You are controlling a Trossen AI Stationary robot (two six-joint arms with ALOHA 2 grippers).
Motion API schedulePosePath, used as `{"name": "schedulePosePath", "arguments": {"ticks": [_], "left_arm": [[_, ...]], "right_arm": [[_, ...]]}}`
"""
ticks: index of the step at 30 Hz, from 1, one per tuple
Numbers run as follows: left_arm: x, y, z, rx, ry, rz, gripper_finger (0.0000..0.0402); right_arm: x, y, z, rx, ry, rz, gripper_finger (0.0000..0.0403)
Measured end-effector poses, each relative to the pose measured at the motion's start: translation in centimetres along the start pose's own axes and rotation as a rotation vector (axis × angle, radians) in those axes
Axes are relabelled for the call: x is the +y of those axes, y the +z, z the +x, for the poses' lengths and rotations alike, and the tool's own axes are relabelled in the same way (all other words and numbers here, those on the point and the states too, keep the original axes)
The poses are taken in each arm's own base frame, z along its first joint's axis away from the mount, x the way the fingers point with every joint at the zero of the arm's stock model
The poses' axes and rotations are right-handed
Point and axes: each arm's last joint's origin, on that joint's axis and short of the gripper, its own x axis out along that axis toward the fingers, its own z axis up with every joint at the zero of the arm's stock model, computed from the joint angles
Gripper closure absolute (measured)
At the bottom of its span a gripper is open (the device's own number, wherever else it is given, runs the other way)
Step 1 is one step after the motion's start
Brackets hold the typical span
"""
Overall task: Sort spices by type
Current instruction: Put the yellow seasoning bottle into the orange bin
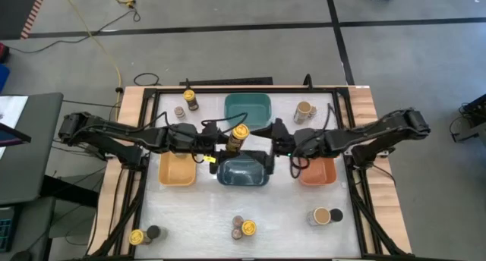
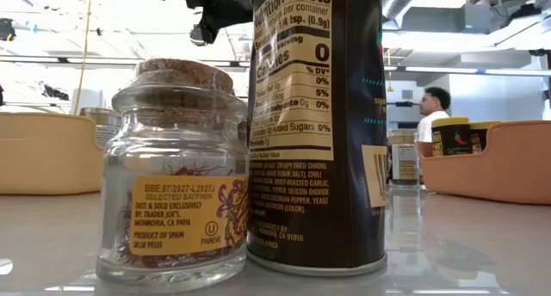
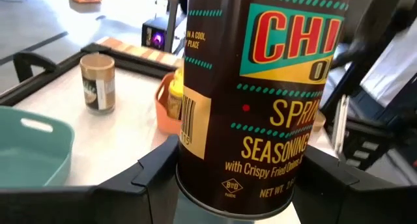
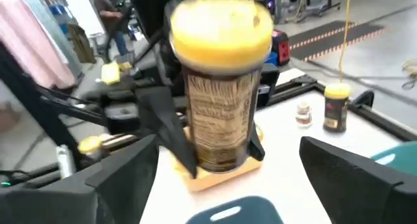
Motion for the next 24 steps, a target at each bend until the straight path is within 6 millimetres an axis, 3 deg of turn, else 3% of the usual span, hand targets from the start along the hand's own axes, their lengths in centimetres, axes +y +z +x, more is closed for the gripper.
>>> {"name": "schedulePosePath", "arguments": {"ticks": [4, 10, 17, 24], "left_arm": [[0.0, -0.4, 0.0, 0.035, 0.006, 0.024, 0.0178], [-0.1, -0.5, 0.0, 0.044, 0.004, 0.076, 0.0178], [0.0, -0.5, 0.0, 0.046, 0.003, 0.142, 0.0178], [0.0, -0.5, 0.0, 0.049, 0.003, 0.184, 0.0178]], "right_arm": [[-0.2, 1.1, -2.0, 0.007, 0.008, 0.100, 0.0013], [-0.7, 2.2, -3.5, -0.009, 0.009, 0.051, 0.0013], [-0.6, 4.1, -2.6, 0.162, -0.051, -0.084, 0.0014], [0.7, 8.4, -1.5, 0.303, -0.066, -0.235, 0.0014]]}}
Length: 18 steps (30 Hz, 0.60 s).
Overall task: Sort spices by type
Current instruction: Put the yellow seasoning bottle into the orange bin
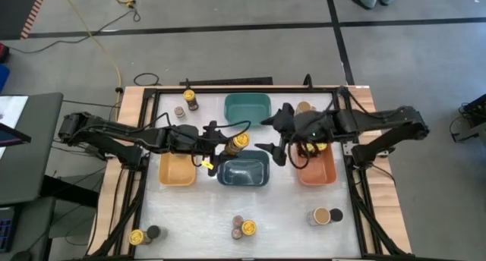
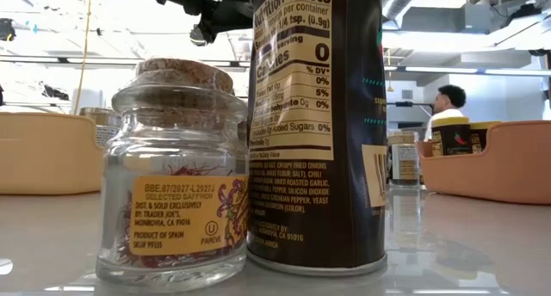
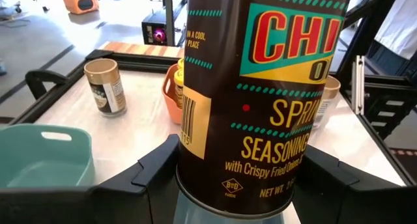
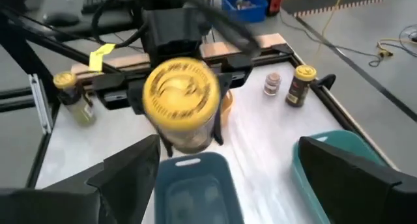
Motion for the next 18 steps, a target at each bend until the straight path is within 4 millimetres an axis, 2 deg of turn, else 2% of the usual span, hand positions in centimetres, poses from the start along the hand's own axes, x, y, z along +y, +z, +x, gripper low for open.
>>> {"name": "schedulePosePath", "arguments": {"ticks": [5, 11, 18], "left_arm": [[0.0, 0.0, 0.0, 0.000, 0.003, 0.022, 0.0178], [0.0, -0.1, 0.0, 0.008, 0.005, 0.026, 0.0178], [0.0, -0.1, 0.0, 0.001, 0.009, 0.021, 0.0178]], "right_arm": [[0.0, 2.0, 0.9, 0.072, 0.023, -0.006, 0.0014], [0.9, 2.7, 3.2, 0.150, 0.071, -0.020, 0.0014], [1.5, 2.8, 4.4, 0.165, 0.094, -0.023, 0.0014]]}}
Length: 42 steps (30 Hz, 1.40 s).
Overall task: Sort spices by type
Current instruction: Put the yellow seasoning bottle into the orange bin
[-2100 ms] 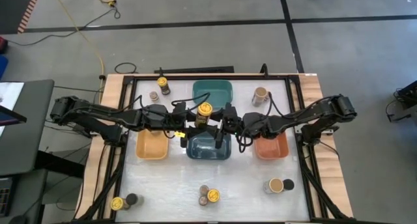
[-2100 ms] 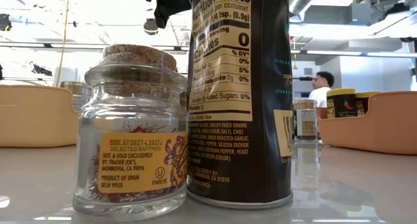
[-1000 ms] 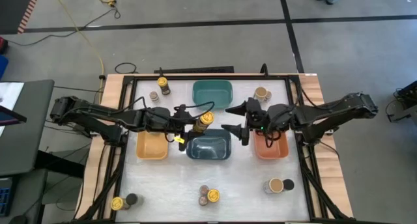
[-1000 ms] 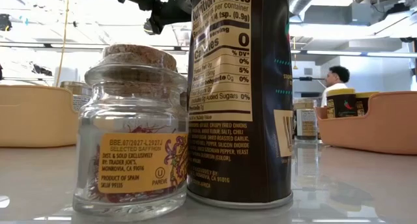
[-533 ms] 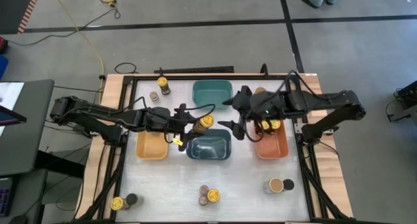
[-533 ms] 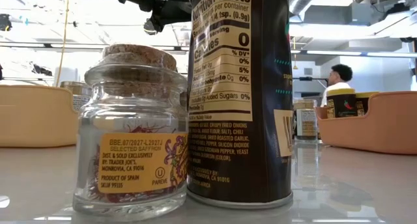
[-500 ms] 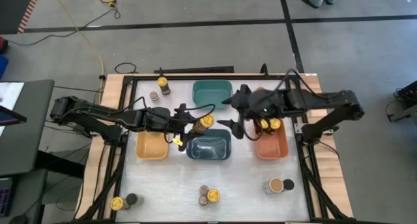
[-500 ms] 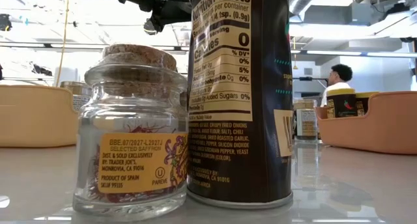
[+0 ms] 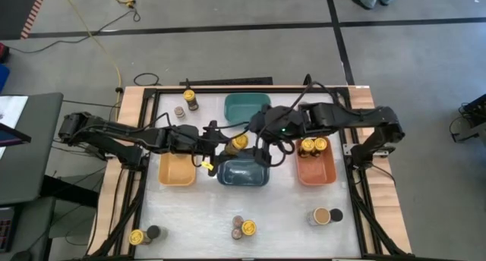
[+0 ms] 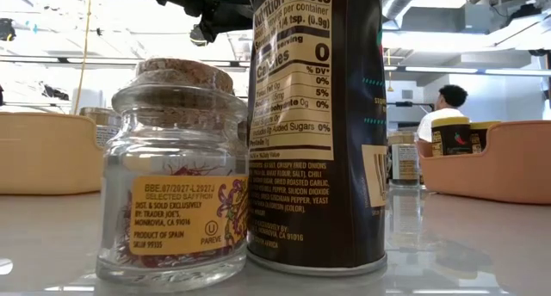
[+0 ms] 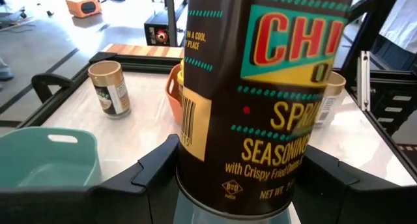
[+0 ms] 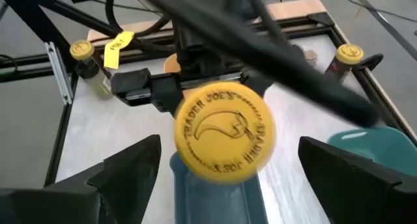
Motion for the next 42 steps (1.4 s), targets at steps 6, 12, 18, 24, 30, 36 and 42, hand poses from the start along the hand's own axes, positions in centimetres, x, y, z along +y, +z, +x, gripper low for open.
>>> {"name": "schedulePosePath", "arguments": {"ticks": [6, 12, 18, 24, 30, 36, 42], "left_arm": [[0.0, 0.0, 0.0, 0.001, -0.001, -0.001, 0.0178], [0.0, 0.0, 0.0, 0.001, -0.001, -0.003, 0.0178], [0.0, 0.0, 0.0, 0.002, -0.004, -0.010, 0.0178], [0.0, 0.0, 0.0, 0.001, -0.005, -0.010, 0.0178], [0.0, 0.0, 0.0, 0.001, -0.005, -0.010, 0.0178], [0.0, 0.0, 0.0, 0.000, -0.002, -0.011, 0.0178], [0.0, 0.0, 0.0, 0.001, -0.002, -0.014, 0.0178]], "right_arm": [[-0.1, 0.0, -0.5, -0.002, 0.000, 0.004, 0.0014], [0.1, 0.0, 0.0, -0.006, 0.004, 0.011, 0.0014], [0.4, 0.0, 0.9, -0.008, 0.008, 0.011, 0.0014], [0.4, -0.1, 1.6, 0.003, 0.003, 0.000, 0.0019], [0.5, 0.0, 1.9, -0.008, 0.004, -0.023, 0.0055], [0.3, 0.1, 2.1, -0.018, -0.001, -0.018, 0.0106], [0.2, 0.2, 2.1, -0.019, -0.005, -0.016, 0.0126]]}}
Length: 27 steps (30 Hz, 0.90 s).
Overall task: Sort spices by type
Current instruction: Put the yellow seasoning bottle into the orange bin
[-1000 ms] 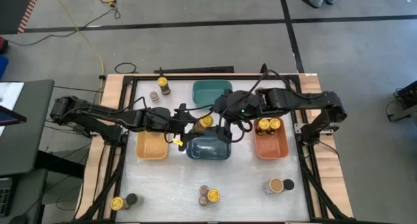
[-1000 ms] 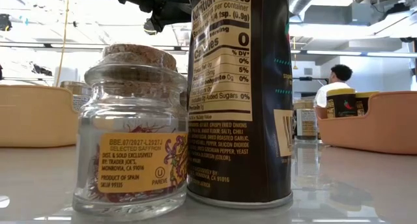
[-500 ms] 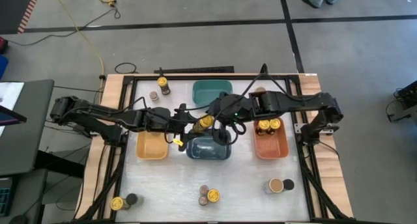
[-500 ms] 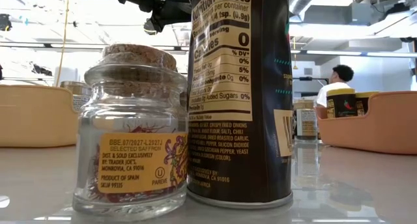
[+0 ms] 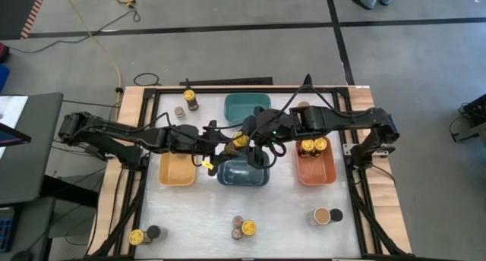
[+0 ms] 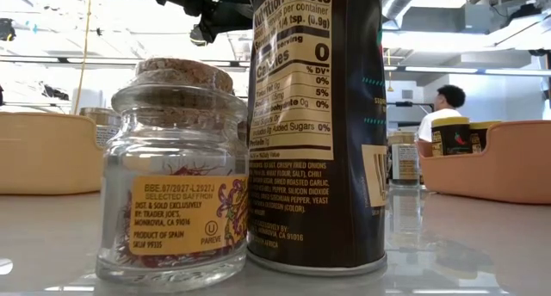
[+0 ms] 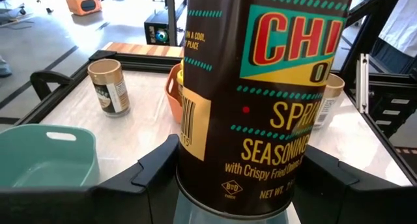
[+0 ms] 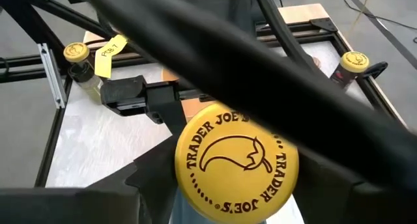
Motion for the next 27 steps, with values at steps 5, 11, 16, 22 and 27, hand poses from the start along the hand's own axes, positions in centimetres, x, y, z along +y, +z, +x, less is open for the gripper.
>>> {"name": "schedulePosePath", "arguments": {"ticks": [5, 11, 16, 22, 27], "left_arm": [[0.0, 0.0, 0.0, 0.000, -0.005, -0.042, 0.0175], [0.0, 0.0, 0.0, 0.000, -0.005, -0.085, 0.0164], [0.0, 0.0, 0.0, 0.000, -0.005, -0.104, 0.0161], [-0.1, 0.1, 0.0, -0.004, -0.019, -0.106, 0.0132], [-0.1, 0.1, 0.0, -0.002, -0.021, -0.096, 0.0112]], "right_arm": [[0.0, 0.0, 0.0, 0.000, 0.000, 0.003, 0.0135], [0.0, 0.0, 0.0, -0.001, 0.000, 0.004, 0.0148], [0.0, 0.0, 0.0, 0.000, 0.000, 0.004, 0.0150], [-0.1, -0.4, 0.0, 0.041, -0.009, 0.034, 0.0150], [-0.7, -1.0, -1.2, 0.105, -0.036, 0.109, 0.0150]]}}
